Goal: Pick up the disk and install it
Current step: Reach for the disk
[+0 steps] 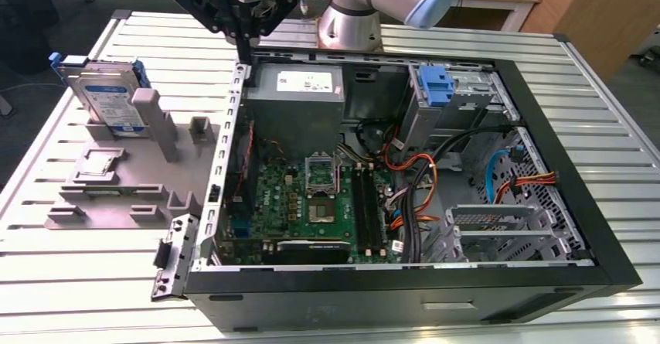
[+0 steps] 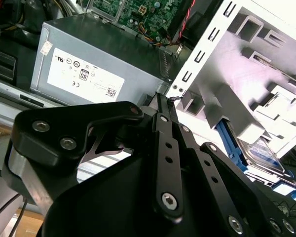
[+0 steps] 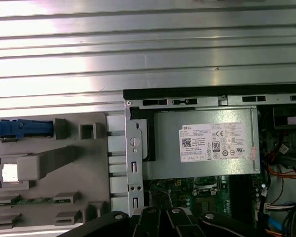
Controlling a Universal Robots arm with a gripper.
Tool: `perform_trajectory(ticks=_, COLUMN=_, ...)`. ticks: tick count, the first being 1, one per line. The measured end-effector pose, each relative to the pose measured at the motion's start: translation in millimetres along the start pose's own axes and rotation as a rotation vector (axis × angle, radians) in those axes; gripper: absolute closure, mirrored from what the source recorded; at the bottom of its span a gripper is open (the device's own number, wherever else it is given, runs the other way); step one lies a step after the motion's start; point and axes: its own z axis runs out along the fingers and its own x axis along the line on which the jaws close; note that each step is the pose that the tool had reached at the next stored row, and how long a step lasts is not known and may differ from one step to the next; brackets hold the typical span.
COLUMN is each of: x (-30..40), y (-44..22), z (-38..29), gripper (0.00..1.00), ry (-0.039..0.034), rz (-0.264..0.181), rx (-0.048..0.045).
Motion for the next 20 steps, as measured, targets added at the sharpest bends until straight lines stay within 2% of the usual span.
perform_trajectory(ticks=10, x=5.8, y=-0.4, z=-0.1, gripper=0.89, ry=0.0000, rz=0.000, rx=0.0000)
perform_trajectory(ticks=20, x=8.0, y=-0.6, z=0.0, gripper=0.89, ry=0.0004, rz=0.000, rx=0.0001)
